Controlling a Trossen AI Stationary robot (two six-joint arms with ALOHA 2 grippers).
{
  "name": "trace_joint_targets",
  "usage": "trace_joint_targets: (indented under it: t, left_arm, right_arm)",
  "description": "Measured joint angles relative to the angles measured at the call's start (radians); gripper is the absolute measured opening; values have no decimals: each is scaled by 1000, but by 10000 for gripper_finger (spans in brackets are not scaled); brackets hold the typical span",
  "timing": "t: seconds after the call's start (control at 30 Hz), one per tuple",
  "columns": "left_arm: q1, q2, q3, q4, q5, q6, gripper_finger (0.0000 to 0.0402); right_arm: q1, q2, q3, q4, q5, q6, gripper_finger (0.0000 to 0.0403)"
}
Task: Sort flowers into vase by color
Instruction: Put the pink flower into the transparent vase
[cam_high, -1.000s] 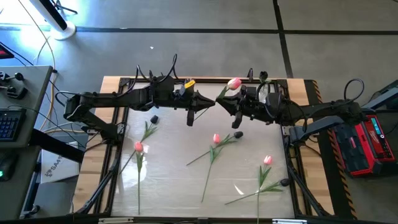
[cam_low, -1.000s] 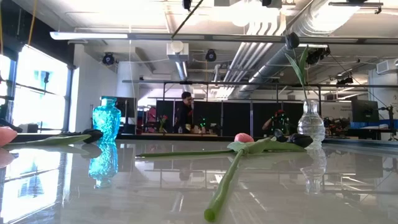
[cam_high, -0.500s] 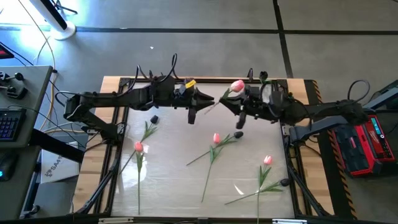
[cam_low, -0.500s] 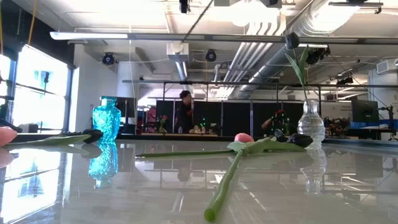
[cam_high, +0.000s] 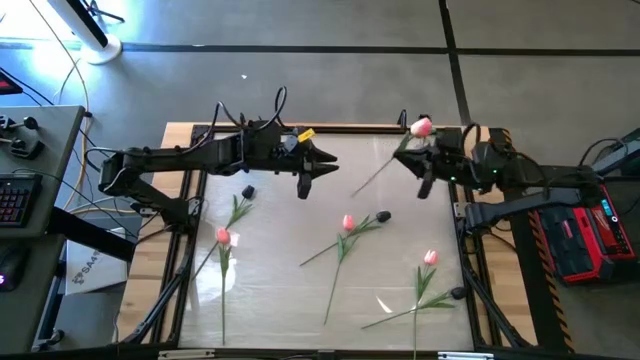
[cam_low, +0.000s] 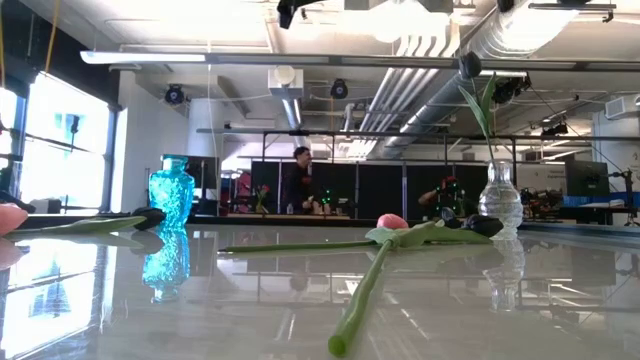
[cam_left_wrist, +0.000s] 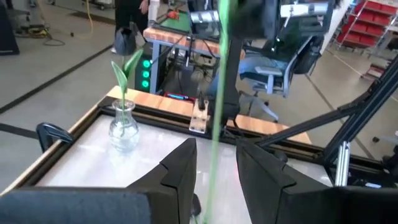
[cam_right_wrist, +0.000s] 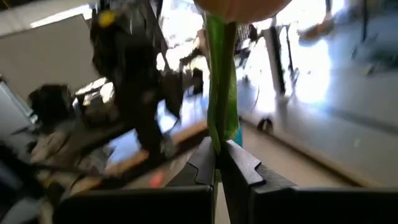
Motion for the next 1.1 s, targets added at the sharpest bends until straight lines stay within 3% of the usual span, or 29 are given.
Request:
trace_joint_targets:
  t: [0.2,0.43,0.73,0.97,1.1]
  left_arm:
    - [32,-26,0,2,-1,-1,95]
    - [43,-29,0,-2,-14,20,95]
    - [48,-29,0,-54,-57,37,94]
    - [55,-29,0,-76,-58,37,94]
    - [54,-29,0,-76,-110,37,94]
  right_arm:
    - [0,-53,0,-308,-94,152,0]
    - [0,-86,0,-549,-59,292,0]
    - [0,-161,14,-656,213,345,0]
    - [0,-188,180,-661,389,198,0]
    - [0,-187,257,-664,533,102,0]
